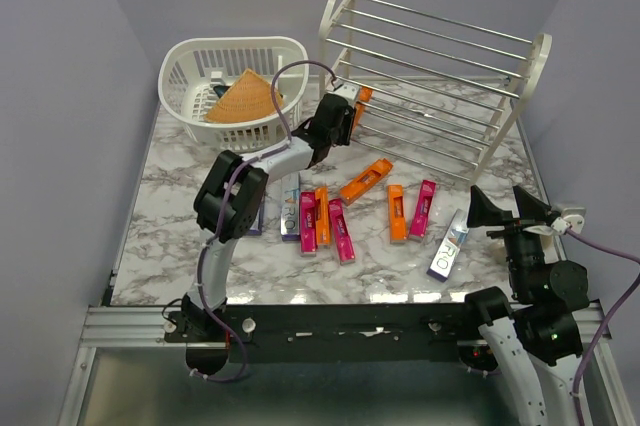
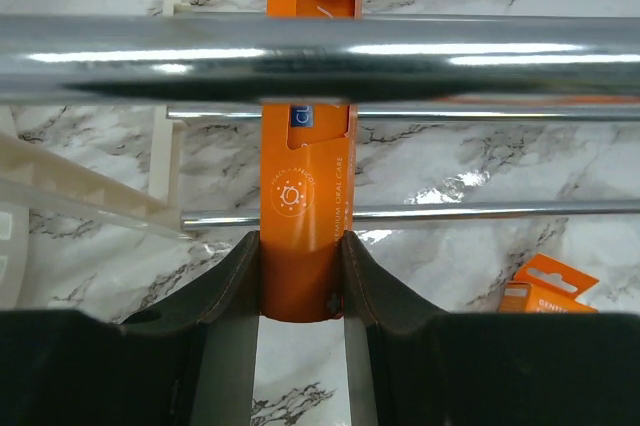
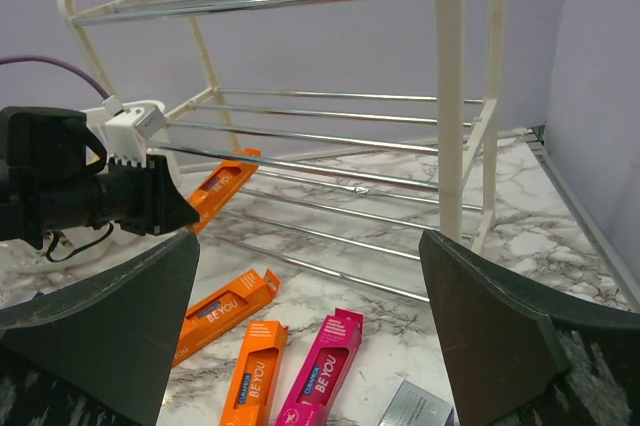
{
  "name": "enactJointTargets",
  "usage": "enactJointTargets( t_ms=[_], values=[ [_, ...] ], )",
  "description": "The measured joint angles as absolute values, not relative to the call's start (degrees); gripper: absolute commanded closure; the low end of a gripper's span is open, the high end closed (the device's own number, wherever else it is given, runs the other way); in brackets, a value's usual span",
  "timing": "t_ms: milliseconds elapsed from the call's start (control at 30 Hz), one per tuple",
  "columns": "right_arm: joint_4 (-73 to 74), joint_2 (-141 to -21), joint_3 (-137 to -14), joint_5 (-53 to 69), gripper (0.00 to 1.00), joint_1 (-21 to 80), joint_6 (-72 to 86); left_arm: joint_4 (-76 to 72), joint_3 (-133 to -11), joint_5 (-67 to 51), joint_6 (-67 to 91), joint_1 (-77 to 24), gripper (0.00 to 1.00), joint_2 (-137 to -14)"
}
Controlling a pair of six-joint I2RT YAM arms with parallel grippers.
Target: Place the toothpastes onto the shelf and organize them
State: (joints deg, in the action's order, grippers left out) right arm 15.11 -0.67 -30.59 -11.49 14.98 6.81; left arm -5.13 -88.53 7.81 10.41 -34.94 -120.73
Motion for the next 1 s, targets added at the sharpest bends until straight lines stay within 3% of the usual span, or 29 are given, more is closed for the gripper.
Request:
enactJointTargets(
  t_ms=[700,1000],
  values=[
    [15.1,-0.7,-30.6,-13.0,0.00,16.6,6.1,-6.3,-95.5,7.5,9.6,-32.6,0.57,-127.9],
    [15.1,-0.7,-30.6,-13.1,0.00,16.9,5.9,-6.0,-97.1,7.6,9.7,-32.3,0.44,-129.3]
  ],
)
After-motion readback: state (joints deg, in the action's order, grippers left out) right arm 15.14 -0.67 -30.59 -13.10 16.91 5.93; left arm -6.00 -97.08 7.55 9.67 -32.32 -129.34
